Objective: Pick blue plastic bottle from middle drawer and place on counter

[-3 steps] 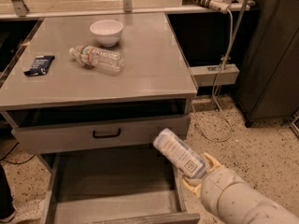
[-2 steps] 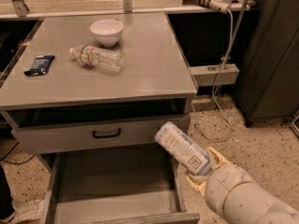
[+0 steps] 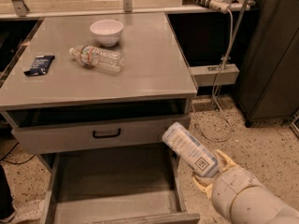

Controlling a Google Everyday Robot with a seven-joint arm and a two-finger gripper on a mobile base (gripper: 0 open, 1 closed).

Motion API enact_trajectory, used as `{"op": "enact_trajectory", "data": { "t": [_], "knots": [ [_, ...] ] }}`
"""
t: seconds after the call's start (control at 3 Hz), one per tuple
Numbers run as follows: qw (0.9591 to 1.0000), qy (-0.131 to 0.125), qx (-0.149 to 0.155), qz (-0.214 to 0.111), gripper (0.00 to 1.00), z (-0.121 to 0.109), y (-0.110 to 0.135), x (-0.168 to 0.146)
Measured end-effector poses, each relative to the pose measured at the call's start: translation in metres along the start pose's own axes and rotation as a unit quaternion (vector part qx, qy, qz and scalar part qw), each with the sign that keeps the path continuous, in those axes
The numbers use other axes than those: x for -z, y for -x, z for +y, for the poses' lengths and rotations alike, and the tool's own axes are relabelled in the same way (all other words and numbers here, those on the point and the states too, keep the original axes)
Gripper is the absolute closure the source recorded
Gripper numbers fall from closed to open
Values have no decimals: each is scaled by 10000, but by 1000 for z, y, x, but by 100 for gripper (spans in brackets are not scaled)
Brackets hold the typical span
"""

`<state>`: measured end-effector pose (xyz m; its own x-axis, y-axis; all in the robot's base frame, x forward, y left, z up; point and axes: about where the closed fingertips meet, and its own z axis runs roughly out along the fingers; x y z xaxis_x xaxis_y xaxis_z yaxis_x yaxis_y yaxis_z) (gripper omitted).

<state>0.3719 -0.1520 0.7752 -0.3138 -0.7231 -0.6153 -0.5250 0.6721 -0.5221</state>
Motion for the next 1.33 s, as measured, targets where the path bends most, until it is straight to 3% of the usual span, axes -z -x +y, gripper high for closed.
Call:
{"op": "enact_trajectory", "data": {
  "t": [0.33, 1.33],
  "knots": [
    [10000, -8, 62, -3, 100, -2, 3, 3],
    [9966, -342, 510, -542, 100, -50, 102, 24]
  ]
}}
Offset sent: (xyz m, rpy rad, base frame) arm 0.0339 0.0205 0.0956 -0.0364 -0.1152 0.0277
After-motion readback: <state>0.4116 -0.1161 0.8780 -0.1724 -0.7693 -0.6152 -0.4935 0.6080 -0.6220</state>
